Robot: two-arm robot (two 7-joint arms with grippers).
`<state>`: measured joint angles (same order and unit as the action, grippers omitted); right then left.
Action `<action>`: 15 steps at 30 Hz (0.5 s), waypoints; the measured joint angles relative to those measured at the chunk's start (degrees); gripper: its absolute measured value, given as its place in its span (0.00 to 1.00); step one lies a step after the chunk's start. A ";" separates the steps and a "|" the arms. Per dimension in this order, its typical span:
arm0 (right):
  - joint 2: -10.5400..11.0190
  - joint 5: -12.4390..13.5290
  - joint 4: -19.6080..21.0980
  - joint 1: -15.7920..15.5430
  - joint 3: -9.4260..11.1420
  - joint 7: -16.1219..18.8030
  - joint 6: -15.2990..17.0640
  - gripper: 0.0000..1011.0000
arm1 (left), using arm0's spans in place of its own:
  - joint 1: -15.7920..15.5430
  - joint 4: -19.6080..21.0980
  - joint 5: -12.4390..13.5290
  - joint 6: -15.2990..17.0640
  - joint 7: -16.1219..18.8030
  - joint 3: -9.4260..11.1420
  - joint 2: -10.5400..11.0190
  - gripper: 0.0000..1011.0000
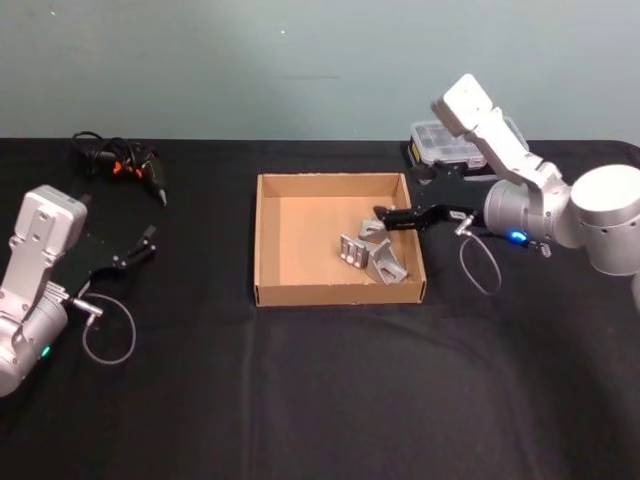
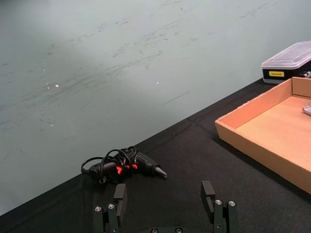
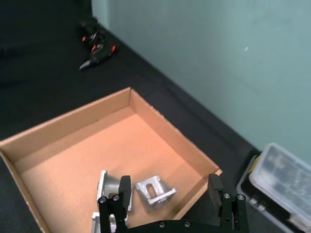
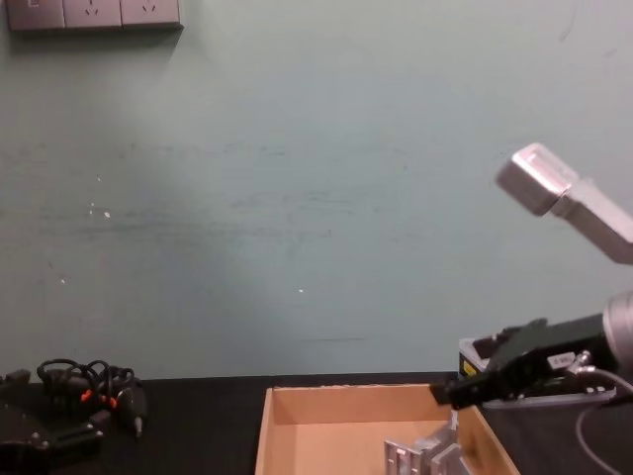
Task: Use one hand to pick up the angle iron from the table and place it into the box.
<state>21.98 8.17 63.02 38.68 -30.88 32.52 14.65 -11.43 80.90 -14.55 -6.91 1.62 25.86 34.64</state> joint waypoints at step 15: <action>5.46 -0.16 21.96 -16.29 10.42 -13.45 -3.26 0.99 | 0.00 0.00 0.00 0.00 0.00 0.00 0.00 0.99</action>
<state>27.44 8.01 84.97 22.39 -20.47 19.07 11.39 -11.43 80.90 -14.55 -6.91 1.62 25.86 34.65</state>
